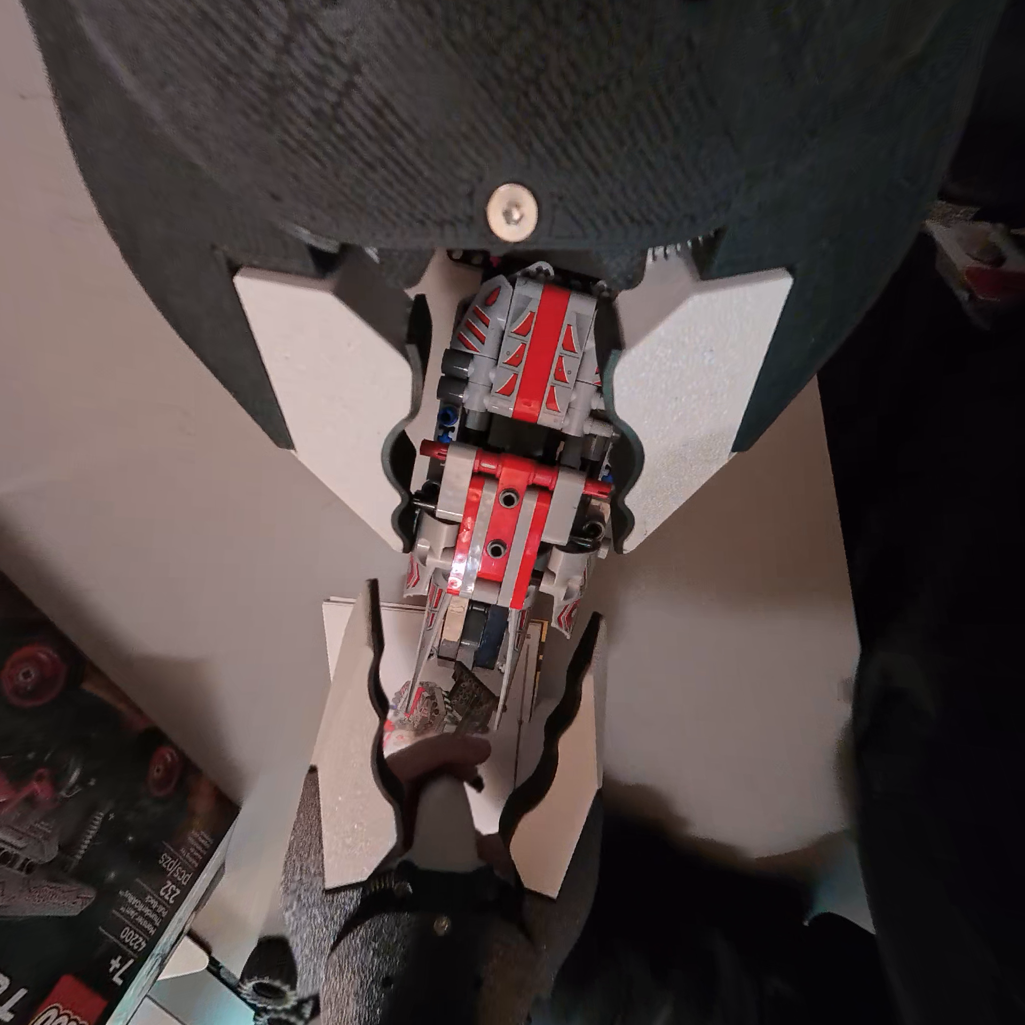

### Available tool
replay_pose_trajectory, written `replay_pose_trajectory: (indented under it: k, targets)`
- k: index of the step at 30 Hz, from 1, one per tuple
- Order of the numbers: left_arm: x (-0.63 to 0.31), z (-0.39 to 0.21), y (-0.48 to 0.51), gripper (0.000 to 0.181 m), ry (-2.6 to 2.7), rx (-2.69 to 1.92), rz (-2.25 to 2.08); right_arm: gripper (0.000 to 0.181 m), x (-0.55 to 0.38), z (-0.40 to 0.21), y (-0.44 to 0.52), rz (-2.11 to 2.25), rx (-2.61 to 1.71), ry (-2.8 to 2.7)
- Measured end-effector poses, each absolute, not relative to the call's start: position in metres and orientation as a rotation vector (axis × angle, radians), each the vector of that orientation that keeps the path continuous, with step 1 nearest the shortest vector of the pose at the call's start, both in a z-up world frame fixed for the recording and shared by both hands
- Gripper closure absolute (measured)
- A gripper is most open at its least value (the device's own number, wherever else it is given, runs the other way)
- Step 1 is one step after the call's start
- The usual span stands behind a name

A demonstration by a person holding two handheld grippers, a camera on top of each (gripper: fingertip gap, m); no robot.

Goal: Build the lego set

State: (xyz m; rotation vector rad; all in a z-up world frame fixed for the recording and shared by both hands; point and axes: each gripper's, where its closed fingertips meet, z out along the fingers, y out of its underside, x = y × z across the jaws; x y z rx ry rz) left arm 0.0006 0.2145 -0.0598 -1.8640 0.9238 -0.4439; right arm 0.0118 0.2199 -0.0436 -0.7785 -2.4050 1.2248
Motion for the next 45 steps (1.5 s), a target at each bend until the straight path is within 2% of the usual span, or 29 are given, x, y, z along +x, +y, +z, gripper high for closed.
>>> replay_pose_trajectory:
  k: [4, 13, 18, 29, 34, 45]
  targets:
    - [0.006, -0.063, 0.217, 0.094, 0.896, -1.844, -0.477, 0.103, 0.007, -0.042, 0.224, 1.203, -0.809, -2.350]
    - [0.012, -0.054, 0.222, 0.102, 0.830, -1.769, -0.474, 0.102, 0.007, -0.047, 0.224, 1.100, -0.919, -2.288]
    - [0.014, -0.055, 0.223, 0.108, 0.845, -1.760, -0.442, 0.110, 0.011, -0.046, 0.219, 1.097, -0.864, -2.295]
    - [0.024, -0.040, 0.226, 0.111, 0.759, -1.747, -0.504, 0.111, 0.015, -0.045, 0.216, 1.137, -0.799, -2.324]
    - [0.024, -0.030, 0.227, 0.121, 0.705, -1.747, -0.558, 0.112, 0.014, -0.046, 0.215, 1.156, -0.821, -2.327]
    - [0.016, -0.028, 0.221, 0.126, 0.819, -1.814, -0.546, 0.112, 0.006, -0.046, 0.211, 1.197, -0.847, -2.304]
